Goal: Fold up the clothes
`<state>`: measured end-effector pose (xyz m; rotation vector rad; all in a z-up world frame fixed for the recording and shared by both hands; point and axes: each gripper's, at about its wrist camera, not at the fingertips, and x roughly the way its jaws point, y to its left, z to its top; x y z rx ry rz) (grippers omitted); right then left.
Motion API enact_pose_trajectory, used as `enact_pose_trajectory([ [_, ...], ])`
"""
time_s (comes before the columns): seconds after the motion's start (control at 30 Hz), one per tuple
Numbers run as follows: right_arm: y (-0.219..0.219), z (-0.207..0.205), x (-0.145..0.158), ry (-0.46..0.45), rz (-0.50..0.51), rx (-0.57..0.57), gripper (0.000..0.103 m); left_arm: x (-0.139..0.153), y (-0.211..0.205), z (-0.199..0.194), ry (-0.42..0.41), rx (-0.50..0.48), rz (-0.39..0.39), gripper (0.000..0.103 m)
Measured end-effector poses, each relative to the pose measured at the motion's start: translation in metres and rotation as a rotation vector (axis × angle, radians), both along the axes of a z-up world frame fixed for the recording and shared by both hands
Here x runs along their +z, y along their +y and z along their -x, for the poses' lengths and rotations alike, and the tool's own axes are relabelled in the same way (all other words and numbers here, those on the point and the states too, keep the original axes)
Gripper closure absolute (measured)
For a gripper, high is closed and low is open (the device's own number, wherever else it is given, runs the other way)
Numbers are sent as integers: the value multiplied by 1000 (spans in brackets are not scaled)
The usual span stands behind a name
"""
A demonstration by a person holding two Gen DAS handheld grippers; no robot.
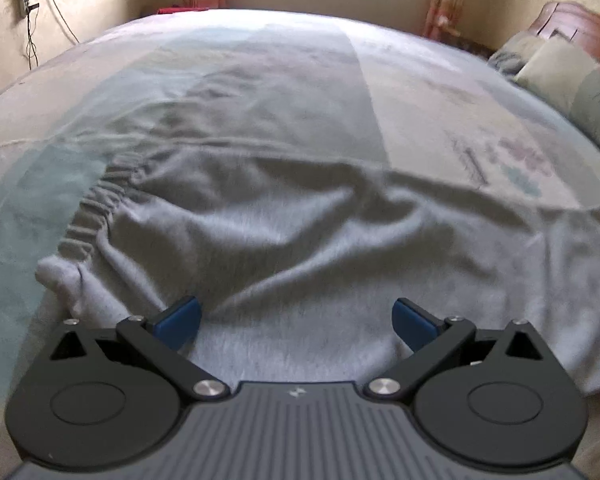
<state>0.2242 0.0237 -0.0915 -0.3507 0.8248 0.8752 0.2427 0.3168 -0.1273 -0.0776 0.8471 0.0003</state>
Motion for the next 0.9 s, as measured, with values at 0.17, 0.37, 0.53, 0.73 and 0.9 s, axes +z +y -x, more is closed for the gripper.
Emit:
enact_pose_trajectory([
  [0.17, 1, -25, -25, 85, -13, -55, 91, -3, 1, 8, -13, -22, -62, 1],
  [0.37, -74, -24, -24, 67, 38, -227, 90, -1, 15, 18, 0, -20, -104, 1],
  [0.53, -100, -14, -9, 22, 3, -334, 63, 25, -17, 15, -63, -115, -76, 3],
  [0.73, -93, -13, -26, 41, 55, -371, 48, 40, -70, -9, -119, -273, -69, 2],
  [0.9, -91, -1, -30, 16, 59, -358, 30, 11, -78, -48, -59, -289, -55, 2],
])
